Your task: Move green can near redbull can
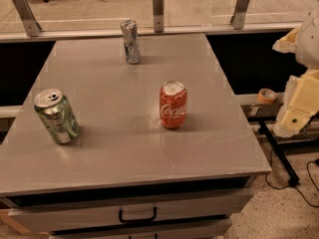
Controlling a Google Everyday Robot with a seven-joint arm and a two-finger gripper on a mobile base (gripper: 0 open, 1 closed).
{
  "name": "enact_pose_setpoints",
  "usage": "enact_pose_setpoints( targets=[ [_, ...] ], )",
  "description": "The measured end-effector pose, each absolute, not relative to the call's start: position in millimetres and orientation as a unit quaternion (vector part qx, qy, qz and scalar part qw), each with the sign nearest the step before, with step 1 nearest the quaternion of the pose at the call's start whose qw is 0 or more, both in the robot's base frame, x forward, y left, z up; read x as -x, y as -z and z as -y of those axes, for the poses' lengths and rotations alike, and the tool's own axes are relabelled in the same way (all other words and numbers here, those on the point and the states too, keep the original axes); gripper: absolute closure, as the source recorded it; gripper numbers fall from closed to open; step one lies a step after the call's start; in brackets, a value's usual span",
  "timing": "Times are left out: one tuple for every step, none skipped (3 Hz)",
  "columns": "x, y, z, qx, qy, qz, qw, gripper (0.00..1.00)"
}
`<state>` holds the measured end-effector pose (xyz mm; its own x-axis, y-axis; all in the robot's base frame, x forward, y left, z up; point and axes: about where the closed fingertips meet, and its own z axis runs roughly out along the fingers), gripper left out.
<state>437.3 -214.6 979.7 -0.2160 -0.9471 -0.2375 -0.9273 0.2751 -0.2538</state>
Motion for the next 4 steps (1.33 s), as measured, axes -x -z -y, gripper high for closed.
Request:
enact_pose_setpoints(
  targets=[
    [-437,-977,198,0.587,-0.008,-0.778,0.221,0.0],
    [-423,-954,174,0.572,-0.057,-0.767,0.286,0.0],
    [-418,-914,141,0.564,-0.11,-0.739,0.352,0.0],
    [-433,-901,90,0.549,-0.162,-0.698,0.43,0.0]
  ],
)
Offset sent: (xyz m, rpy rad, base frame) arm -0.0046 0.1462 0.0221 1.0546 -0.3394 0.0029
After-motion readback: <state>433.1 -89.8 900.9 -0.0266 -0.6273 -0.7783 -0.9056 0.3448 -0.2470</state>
